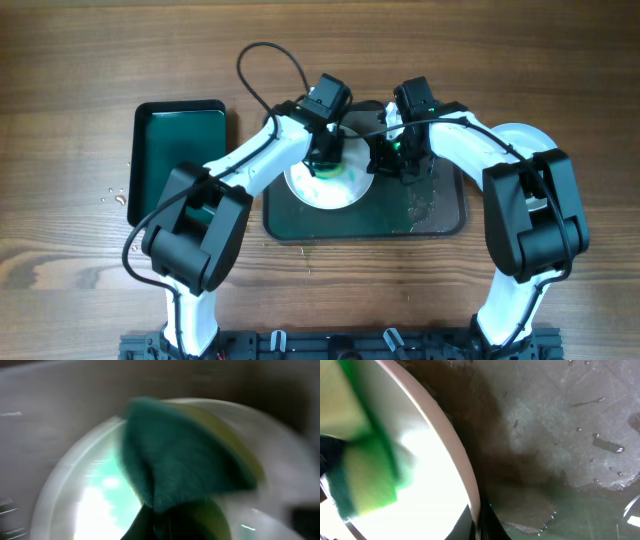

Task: Clean dirty plates on tray and stack at the side
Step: 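Scrub the last plate with the sponge in left gripper, then lift sponge away and raise the last plate with right gripper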

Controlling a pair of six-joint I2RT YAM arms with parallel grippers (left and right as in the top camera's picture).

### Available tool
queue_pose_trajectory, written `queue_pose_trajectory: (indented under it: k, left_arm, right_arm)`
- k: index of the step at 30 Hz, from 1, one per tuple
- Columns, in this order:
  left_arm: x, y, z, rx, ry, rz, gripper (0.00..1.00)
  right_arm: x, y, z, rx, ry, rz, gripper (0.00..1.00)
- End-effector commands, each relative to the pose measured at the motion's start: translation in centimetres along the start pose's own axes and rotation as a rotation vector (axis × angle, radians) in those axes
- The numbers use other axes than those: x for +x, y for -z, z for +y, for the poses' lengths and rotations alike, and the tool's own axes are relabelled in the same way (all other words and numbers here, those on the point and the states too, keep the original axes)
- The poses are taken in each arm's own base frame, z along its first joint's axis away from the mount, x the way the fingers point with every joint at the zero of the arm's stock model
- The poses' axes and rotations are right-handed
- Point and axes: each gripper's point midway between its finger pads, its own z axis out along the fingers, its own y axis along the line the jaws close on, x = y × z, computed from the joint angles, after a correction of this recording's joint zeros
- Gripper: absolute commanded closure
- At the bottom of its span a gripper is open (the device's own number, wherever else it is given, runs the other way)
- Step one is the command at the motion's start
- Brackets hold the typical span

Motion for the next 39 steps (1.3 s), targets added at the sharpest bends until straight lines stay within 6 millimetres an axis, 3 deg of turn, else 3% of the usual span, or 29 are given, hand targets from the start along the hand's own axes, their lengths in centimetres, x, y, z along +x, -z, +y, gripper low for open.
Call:
queue_pose_trajectory:
  k: [1,6,9,12,16,21,22,23,29,35,39]
  left_arm:
    - [-0.7,0.5,7.2,-0.322,0.076,-0.048,0.96]
    - [2.1,1.1,8.4,-0.359,0.095,0.076,0.96]
    - [2.9,2.6,8.2,-0.329,0.121,0.158,0.96]
    - [1.8,5.0,7.8,-0.272,0.154,0.174,0.96]
    - [-1.2,9.2,7.5,-0.152,0.222,0.131,0.96]
    - [-3.5,14.0,8.4,-0.027,0.313,0.076,0.96]
    - [-3.7,14.9,8.8,0.009,0.339,0.068,0.96]
    - [-3.7,15.2,8.9,0.024,0.349,0.068,0.96]
    - [-3.4,15.5,9.1,0.043,0.354,0.082,0.96]
    - [-3.5,15.5,9.2,0.045,0.313,0.077,0.96]
    - [-3.5,15.5,9.3,0.045,0.316,0.076,0.96]
  right_arm:
    - [1.6,-1.8,-2.7,0.086,-0.036,0.054,0.96]
    - [1.6,-1.8,-2.7,0.086,-0.033,0.054,0.96]
    - [1.5,-1.7,-2.5,0.083,-0.012,0.050,0.96]
    - [1.1,-1.1,-2.4,0.090,0.006,0.029,0.96]
    - [0.3,1.0,-2.4,0.143,0.027,-0.038,0.96]
    - [-0.4,5.5,-2.5,0.250,0.072,-0.145,0.96]
    - [-0.5,7.8,-2.7,0.325,0.088,-0.204,0.96]
    - [-0.5,8.9,-2.7,0.362,0.098,-0.233,0.96]
    - [-0.2,16.1,-1.3,0.636,0.174,-0.481,0.96]
    - [1.6,23.1,1.8,0.945,0.297,-0.761,0.96]
    - [2.8,25.5,3.7,1.104,0.383,-0.871,0.96]
